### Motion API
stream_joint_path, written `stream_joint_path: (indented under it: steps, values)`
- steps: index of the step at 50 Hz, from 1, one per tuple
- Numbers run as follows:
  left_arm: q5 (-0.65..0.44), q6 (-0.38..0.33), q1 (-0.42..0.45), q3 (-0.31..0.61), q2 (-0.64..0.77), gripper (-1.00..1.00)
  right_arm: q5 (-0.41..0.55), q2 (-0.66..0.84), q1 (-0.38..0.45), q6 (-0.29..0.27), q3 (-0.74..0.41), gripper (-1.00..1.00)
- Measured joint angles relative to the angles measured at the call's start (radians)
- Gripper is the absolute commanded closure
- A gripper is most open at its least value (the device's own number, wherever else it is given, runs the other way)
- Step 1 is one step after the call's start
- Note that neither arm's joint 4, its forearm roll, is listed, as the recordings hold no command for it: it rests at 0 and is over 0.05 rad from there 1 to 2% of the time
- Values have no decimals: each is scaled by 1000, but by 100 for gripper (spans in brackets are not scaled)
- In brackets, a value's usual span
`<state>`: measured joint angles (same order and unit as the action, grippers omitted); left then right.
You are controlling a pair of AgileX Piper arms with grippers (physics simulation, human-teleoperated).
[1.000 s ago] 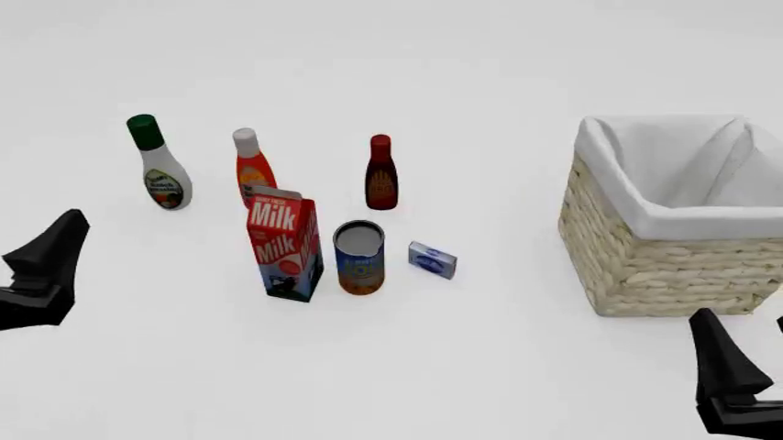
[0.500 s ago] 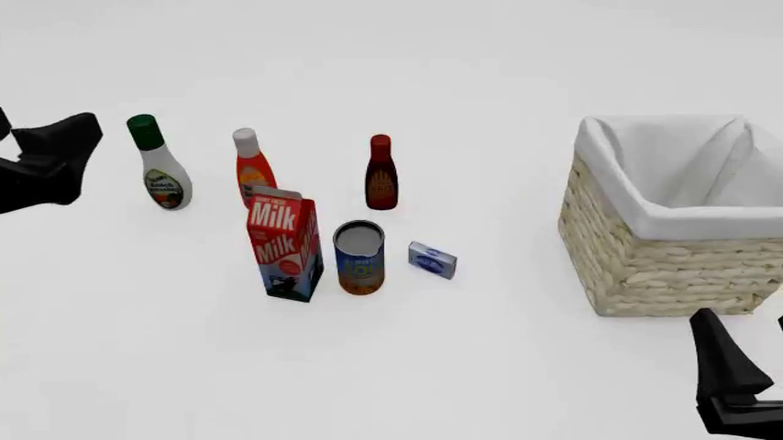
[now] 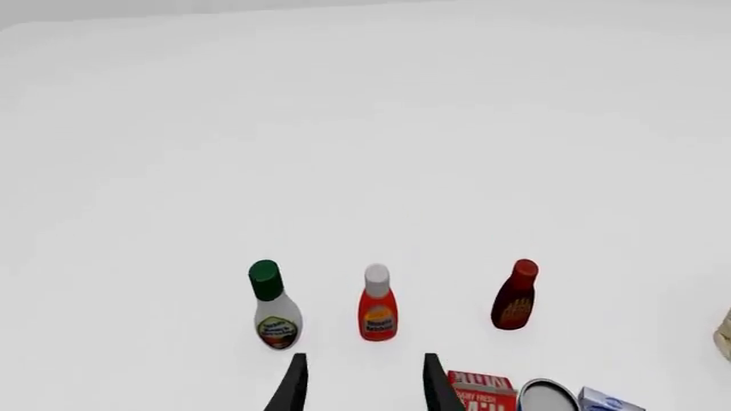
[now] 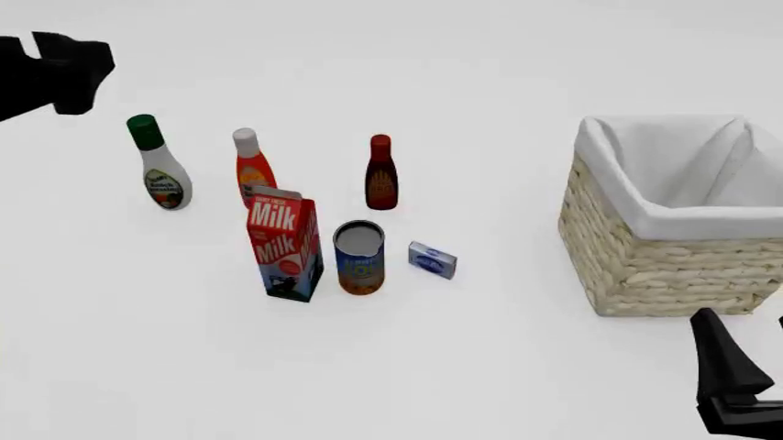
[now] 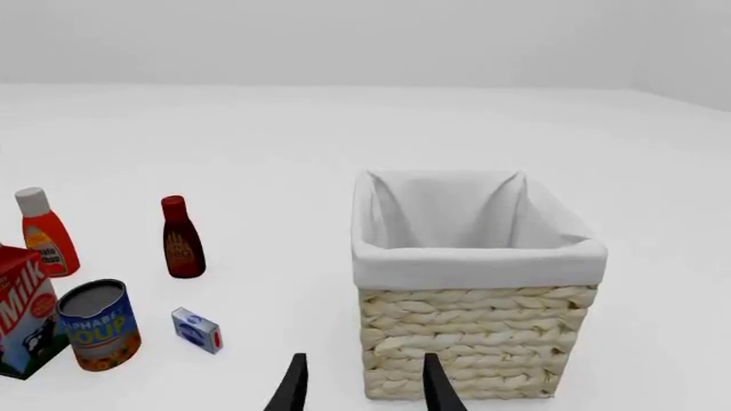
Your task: Pick the ketchup and place it in the basket.
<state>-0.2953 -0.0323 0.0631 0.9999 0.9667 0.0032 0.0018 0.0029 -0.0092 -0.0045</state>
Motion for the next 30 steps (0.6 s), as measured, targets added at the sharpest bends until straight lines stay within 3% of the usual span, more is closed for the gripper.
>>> stream_joint_path:
  steps: [30]
  values:
    - [-126,2,5,296,288,-100,-3,8,1,3,2,-100]
